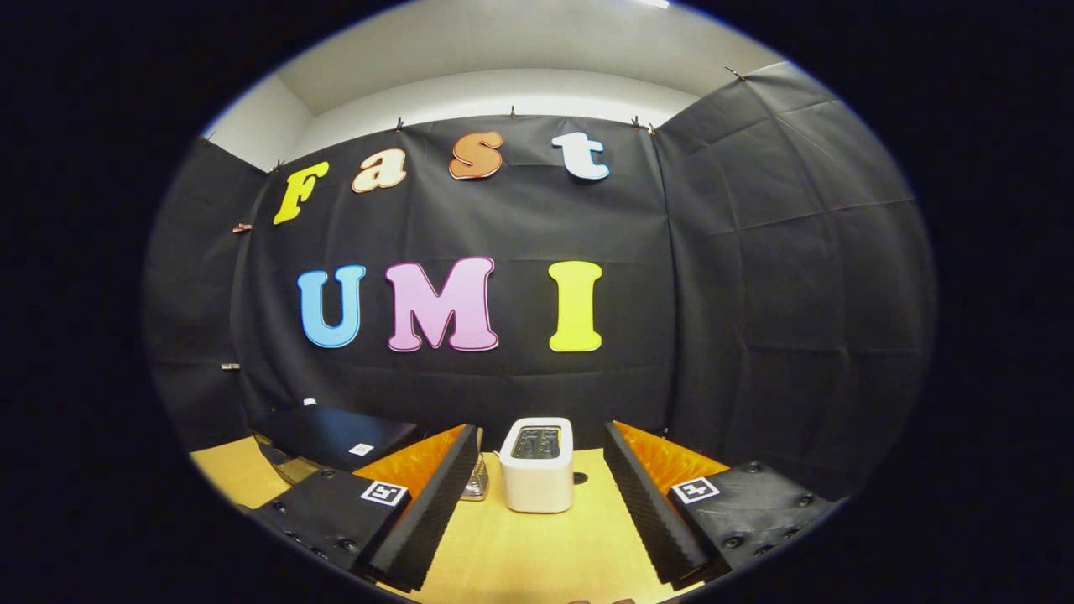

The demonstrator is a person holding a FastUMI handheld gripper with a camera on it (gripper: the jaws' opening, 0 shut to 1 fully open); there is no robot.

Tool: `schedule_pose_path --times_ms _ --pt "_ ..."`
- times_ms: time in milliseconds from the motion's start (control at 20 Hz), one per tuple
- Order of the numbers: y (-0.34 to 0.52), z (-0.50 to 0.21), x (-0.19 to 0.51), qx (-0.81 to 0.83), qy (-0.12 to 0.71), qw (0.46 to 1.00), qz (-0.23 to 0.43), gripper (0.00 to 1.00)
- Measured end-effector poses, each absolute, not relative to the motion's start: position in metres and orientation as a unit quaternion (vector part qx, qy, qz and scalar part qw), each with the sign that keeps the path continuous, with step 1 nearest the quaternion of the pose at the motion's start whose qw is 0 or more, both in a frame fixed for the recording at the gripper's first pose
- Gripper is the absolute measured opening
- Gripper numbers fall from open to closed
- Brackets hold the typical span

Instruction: Open the toaster oven, put the food inside, and close the toaster oven door.

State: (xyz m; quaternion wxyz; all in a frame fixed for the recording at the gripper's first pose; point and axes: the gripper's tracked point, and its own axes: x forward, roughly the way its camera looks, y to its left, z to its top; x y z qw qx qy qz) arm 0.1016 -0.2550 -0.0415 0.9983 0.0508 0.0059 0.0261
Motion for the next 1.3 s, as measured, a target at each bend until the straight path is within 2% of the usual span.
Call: schedule_pose_path --times_ms 500,1300 --pt "-0.239 -0.046 0.089 0.041 0.024 0.999 0.010 0.98" --pt "-0.226 -0.050 0.091 0.026 0.028 0.999 0.030 0.98"
